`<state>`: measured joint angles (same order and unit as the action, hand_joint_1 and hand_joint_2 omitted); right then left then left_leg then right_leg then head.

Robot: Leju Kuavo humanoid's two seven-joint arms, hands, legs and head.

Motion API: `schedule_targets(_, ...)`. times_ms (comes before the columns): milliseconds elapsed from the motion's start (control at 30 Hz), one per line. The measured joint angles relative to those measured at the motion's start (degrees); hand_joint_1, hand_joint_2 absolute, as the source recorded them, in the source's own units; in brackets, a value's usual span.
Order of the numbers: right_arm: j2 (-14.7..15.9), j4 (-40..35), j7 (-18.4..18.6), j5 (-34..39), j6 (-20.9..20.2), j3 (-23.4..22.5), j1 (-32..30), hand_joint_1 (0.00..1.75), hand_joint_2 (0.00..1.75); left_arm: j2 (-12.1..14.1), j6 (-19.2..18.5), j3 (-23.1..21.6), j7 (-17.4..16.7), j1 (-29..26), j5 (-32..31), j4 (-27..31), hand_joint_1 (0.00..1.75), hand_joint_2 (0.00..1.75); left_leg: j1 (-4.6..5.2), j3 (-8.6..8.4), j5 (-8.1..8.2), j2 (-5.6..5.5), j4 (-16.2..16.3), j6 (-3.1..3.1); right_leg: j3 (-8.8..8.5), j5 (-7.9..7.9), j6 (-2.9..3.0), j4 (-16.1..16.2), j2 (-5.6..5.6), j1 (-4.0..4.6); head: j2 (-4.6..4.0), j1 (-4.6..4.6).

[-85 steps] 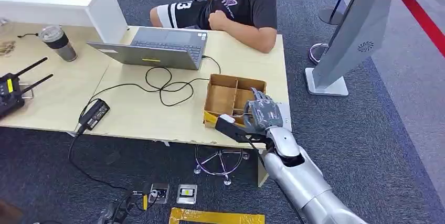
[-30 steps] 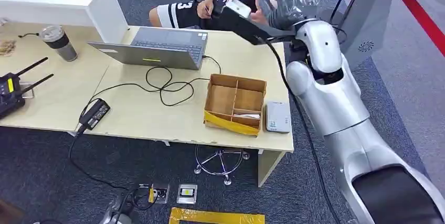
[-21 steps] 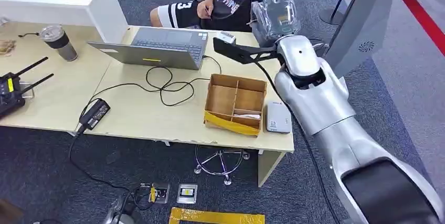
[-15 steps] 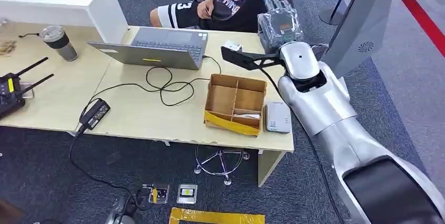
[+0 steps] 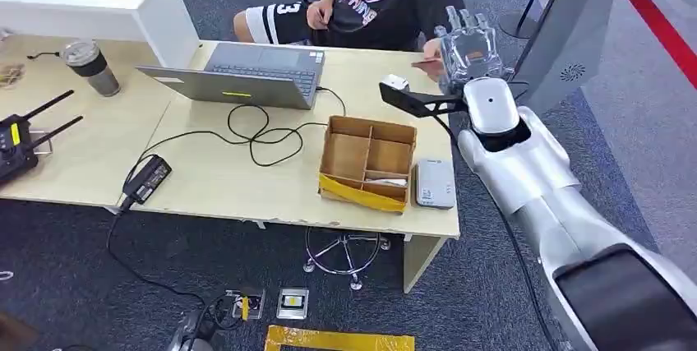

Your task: Pass the card to the sensor for recognition and then transmit it.

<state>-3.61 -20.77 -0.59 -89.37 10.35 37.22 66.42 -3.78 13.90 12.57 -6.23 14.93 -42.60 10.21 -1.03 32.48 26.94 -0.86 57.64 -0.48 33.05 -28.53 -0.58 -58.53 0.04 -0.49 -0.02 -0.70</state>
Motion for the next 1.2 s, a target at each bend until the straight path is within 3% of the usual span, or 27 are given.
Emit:
schedule_targets(100, 1.2, 0.3, -0.6, 0.7, 3.6, 0.3, 0.0, 0.00, 1.75, 0.1, -0.1, 0.0, -0.3, -0.1, -0.1, 0.0, 0.00, 1.75, 0.00, 0.00, 0.00, 0.00, 0.0, 0.00, -0.02, 0.00, 0.00, 0.0, -0.02, 0.00, 0.02, 0.00)
schedule_targets(400, 4.7, 0.7, -1.7, 2.5, 8.6, 0.4, -2.3, 0.00, 1.75, 0.8, -0.1, 0.0, -0.5, -0.8, -0.1, 0.0, 0.00, 1.75, 0.00, -0.01, 0.00, 0.01, 0.0, 0.00, 0.01, 0.00, 0.00, 0.0, -0.01, 0.00, 0.02, 0.00)
schedule_targets(667, 11.3, 0.7, -0.8, 8.2, 11.4, -0.4, -10.0, 0.00, 1.75, 2.2, -0.2, 0.0, -0.5, -2.3, 0.4, 0.0, 0.00, 1.75, 0.02, 0.00, 0.03, -0.01, 0.0, 0.03, -0.01, 0.00, 0.00, 0.0, -0.03, -0.02, 0.02, 0.00)
schedule_targets(833, 15.3, 0.7, -0.4, 15.8, 12.2, -4.3, -13.8, 0.00, 1.75, 3.1, 0.2, 0.0, -0.5, -3.2, 1.2, 0.0, 0.00, 1.75, 0.01, -0.05, 0.08, 0.06, 0.0, 0.01, -0.01, 0.00, 0.00, 0.0, -0.01, -0.02, 0.02, 0.02)
schedule_targets(1000, 18.5, 0.7, 1.4, 24.0, 14.2, -10.1, -23.0, 0.00, 1.75, 3.9, 0.8, 0.0, 0.0, -5.2, 1.8, 0.0, 0.00, 1.75, 0.00, 0.06, 0.11, -0.15, 0.0, 0.03, 0.00, -0.04, 0.01, 0.1, -0.22, 0.00, 0.00, 0.02)
schedule_targets(1200, 20.8, 1.0, 6.3, 33.3, 13.1, -17.6, -33.7, 0.00, 1.75, 4.4, 1.3, 0.0, 0.7, -5.6, 2.9, 0.0, 0.00, 1.75, -0.02, 0.02, 0.18, -0.19, 0.0, 0.01, -0.04, -0.12, 0.02, 0.1, -0.25, 0.01, 0.02, 0.00)
